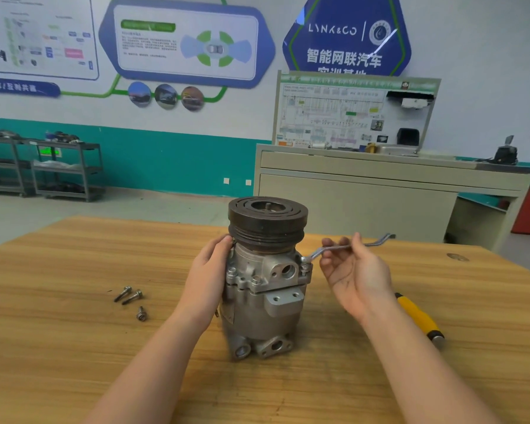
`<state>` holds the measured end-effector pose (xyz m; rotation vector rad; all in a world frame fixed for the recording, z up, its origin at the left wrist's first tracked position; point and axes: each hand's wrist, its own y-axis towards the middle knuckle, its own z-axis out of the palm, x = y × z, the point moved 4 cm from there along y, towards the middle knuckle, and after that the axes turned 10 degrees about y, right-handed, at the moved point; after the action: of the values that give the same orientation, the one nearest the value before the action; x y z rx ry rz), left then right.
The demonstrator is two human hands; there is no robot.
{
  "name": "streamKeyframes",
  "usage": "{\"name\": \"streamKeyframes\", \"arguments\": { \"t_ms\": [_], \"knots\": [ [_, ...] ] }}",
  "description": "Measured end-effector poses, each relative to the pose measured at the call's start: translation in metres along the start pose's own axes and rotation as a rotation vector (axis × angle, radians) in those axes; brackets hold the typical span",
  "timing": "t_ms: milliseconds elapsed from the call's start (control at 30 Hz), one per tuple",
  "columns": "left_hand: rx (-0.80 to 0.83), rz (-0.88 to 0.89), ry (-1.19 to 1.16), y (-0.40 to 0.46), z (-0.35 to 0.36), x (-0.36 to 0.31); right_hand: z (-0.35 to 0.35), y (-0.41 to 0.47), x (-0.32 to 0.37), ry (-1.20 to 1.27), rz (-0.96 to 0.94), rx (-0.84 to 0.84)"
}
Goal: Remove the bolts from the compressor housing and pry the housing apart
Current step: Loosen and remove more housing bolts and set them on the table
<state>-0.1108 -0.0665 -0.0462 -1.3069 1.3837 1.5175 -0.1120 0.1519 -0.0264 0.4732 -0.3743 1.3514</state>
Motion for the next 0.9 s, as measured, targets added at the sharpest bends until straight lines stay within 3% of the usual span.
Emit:
{"name": "streamKeyframes", "arguments": {
  "t_ms": [133,333,600,700,767,833,900],
  "knots": [
    [0.004,-0.003,0.008,-0.002,0.000,0.000,0.006,-0.008,0.013,0.019,-0.217,0.054],
    [0.000,-0.003,0.014,-0.001,0.000,0.001,0.024,-0.045,0.017,-0.506,-0.729,0.223],
    [-0.007,-0.014,0.020,0.001,-0.001,0.002,0.031,-0.073,0.008,-0.878,-1.214,0.608],
    [-0.001,-0.008,0.022,0.001,-0.001,0.002,0.034,-0.076,0.003,-0.894,-1.262,0.684],
    [-0.007,-0.007,0.019,0.001,-0.001,0.002,0.031,-0.075,0.003,-0.830,-1.241,0.648],
    [-0.007,-0.004,0.020,0.000,0.000,0.001,0.026,-0.069,0.005,-0.653,-1.121,0.480],
    [-0.009,-0.007,0.013,0.000,0.000,0.001,0.016,-0.052,0.006,-0.400,-0.879,0.211]
  ]
}}
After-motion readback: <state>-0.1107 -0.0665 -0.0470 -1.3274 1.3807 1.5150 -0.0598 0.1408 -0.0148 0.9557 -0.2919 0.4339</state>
